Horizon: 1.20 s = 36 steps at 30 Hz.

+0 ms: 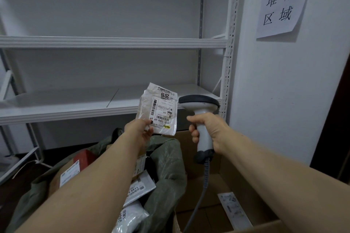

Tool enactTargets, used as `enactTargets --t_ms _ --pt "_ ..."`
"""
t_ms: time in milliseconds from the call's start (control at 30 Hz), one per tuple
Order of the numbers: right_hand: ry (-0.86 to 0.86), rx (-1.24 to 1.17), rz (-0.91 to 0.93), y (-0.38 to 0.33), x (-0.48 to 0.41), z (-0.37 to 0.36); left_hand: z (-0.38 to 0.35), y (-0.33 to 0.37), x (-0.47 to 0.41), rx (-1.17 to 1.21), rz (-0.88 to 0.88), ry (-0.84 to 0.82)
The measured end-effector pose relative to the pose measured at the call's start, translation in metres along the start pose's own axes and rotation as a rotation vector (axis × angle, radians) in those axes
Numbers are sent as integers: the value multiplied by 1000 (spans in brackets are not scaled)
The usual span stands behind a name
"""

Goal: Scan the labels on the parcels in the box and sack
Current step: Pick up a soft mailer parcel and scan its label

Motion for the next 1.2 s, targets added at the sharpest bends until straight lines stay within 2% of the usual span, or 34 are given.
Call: enactTargets --t_ms 800,933,1067,1200 --pt "2 58 54 -14 -5 -9 9 -3 5 -79 54 -9" --pt "-10 61 55 -11 -5 -10 15 0 7 -107 41 27" --pt "-22 64 45 1 -10 -10 48 4 4 -149 5 165" --pt "-9 48 -4 23 -18 -13 80 -4 1 -376 -2 215"
Point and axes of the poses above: each hand's wrist, its own x-axis away from the middle knuckle, its own z-axis out of the back of the hand, y = z × x, the point moved 9 cm from there along -x, towards the middle knuckle, and after that the axes turned 2 degrees about y, right-handed, at the moved point
